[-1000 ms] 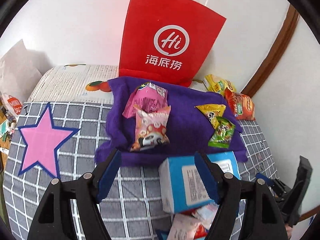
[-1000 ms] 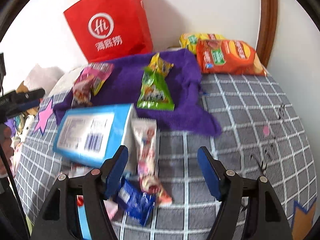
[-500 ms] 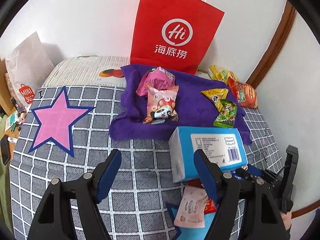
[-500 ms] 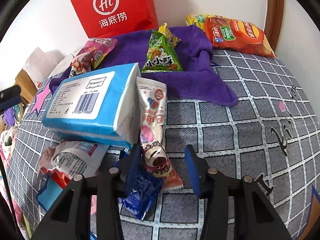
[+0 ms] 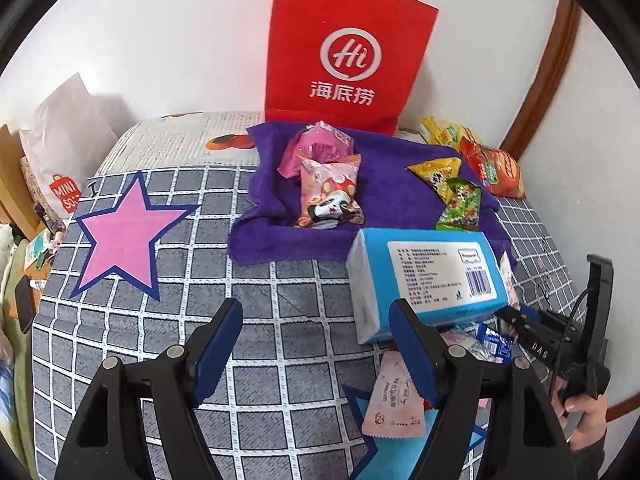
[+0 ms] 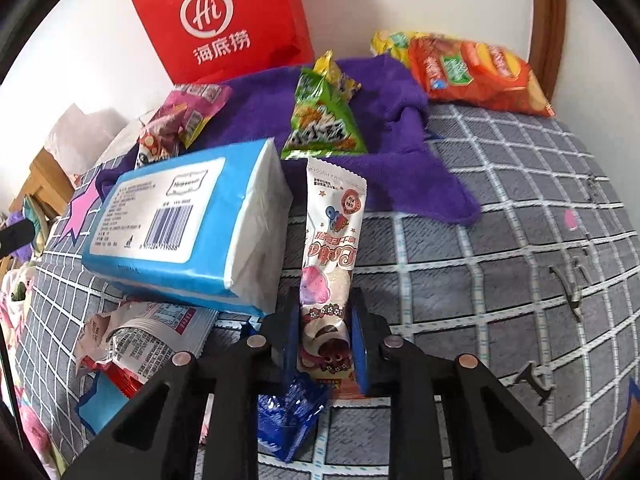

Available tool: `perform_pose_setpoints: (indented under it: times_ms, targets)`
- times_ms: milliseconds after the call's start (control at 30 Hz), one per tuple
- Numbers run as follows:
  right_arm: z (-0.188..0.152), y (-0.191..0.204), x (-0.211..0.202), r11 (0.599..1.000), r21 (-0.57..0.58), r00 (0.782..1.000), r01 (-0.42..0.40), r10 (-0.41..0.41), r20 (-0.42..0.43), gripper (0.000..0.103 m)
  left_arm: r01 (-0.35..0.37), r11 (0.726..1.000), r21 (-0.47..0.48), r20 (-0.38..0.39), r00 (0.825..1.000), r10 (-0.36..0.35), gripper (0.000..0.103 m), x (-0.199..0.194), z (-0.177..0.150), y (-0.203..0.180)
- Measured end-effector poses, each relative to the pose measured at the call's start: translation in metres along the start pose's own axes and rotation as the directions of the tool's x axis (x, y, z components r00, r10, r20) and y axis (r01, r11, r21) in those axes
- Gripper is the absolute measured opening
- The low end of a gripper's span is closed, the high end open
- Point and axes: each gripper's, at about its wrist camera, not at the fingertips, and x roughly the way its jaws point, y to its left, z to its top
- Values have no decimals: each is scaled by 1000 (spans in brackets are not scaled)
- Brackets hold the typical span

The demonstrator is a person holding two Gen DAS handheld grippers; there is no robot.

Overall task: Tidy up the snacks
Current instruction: 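Grasp the white stick-shaped snack packet with the right tool, then lift the stick packet with the right tool while the left tool grasps the pink-white candy packet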

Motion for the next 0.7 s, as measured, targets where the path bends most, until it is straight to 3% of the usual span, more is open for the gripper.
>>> perform_pose_setpoints:
  times_ms: [400, 700]
  targets:
    - [-16, -27, -44, 997, 59, 998, 46, -49, 49, 22, 104, 993, 54, -68, 993, -101, 74, 11, -23, -30]
    - [-41, -38, -53, 994, 90, 997, 56, -59, 39, 22, 154, 985, 76, -147, 979, -142, 72, 36, -49, -45]
